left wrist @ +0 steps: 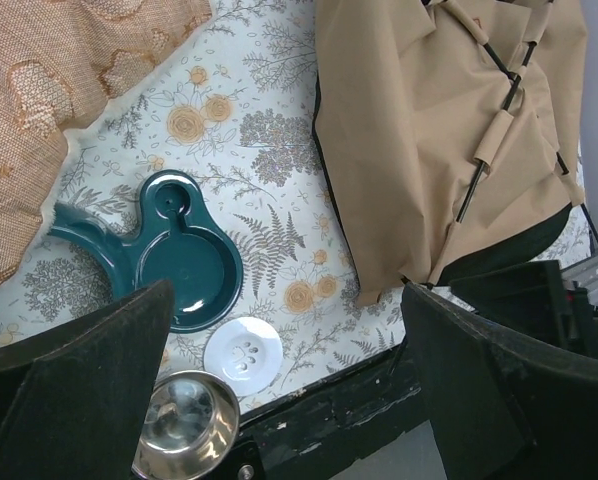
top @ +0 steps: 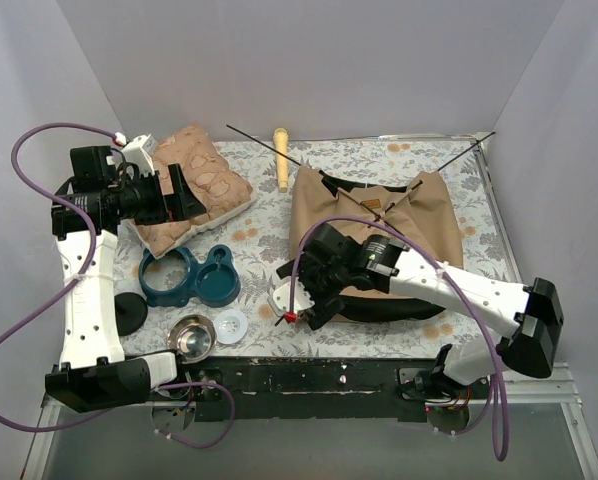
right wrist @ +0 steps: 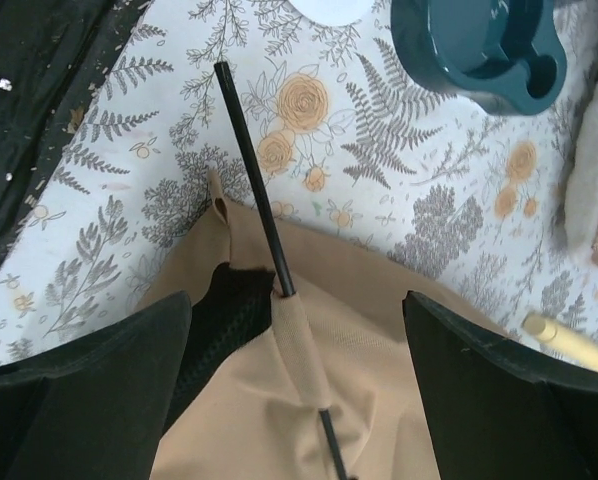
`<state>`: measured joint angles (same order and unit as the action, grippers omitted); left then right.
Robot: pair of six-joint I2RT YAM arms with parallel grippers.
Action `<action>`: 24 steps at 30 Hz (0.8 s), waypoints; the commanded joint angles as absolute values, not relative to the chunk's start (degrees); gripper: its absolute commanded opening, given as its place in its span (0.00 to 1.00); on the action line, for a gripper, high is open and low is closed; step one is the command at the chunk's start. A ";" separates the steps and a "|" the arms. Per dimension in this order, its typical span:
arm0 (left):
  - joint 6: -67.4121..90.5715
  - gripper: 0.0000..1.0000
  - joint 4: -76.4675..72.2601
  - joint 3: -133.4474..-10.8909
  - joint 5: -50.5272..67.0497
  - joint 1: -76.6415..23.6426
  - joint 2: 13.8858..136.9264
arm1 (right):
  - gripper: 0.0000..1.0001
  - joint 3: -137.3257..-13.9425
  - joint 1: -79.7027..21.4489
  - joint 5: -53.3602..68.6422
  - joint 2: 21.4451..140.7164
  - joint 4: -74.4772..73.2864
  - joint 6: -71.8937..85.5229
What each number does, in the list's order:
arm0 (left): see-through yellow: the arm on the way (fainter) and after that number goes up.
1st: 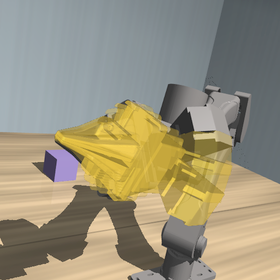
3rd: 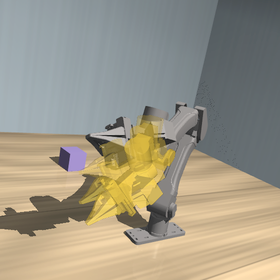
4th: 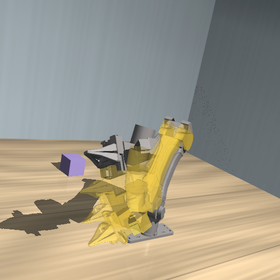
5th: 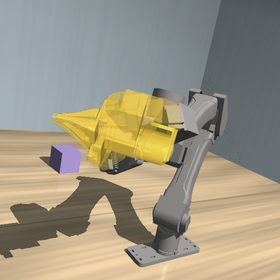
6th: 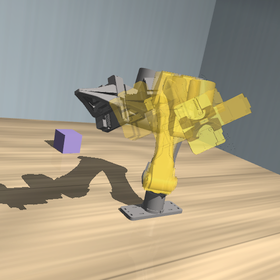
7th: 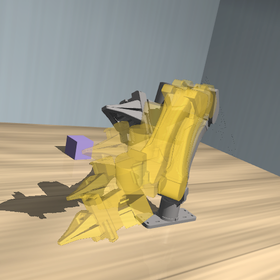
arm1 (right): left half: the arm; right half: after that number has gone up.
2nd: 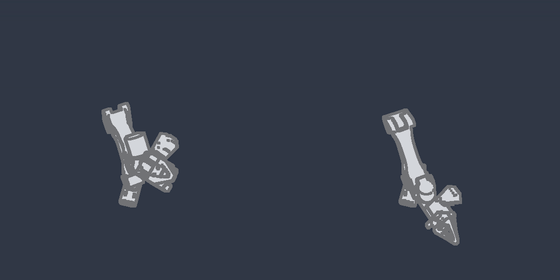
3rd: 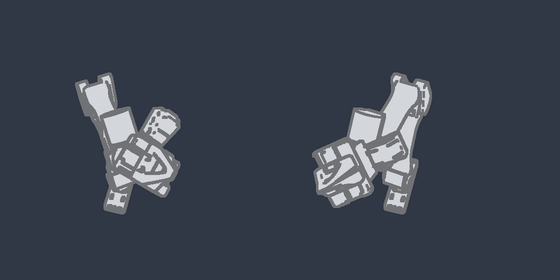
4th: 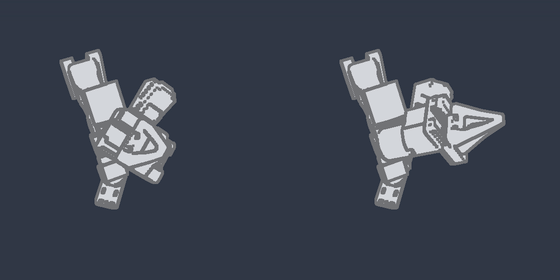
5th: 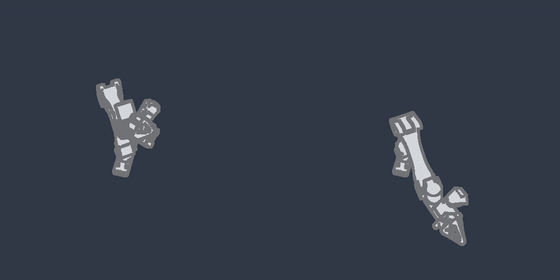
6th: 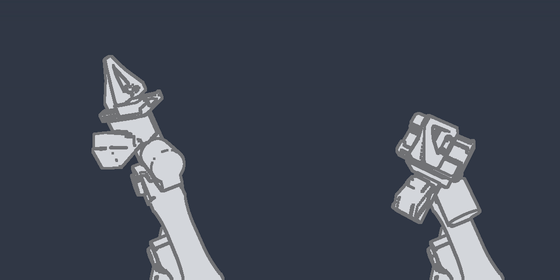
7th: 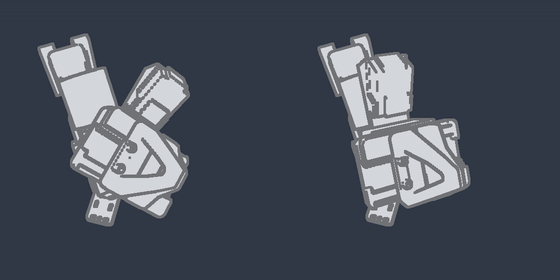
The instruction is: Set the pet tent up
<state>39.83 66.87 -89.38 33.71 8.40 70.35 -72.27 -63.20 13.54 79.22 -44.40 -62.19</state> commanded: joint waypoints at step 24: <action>40.50 0.98 51.28 -78.95 55.61 8.44 62.59 | 0.01 -101.06 -47.74 18.18 95.02 -51.59 -68.03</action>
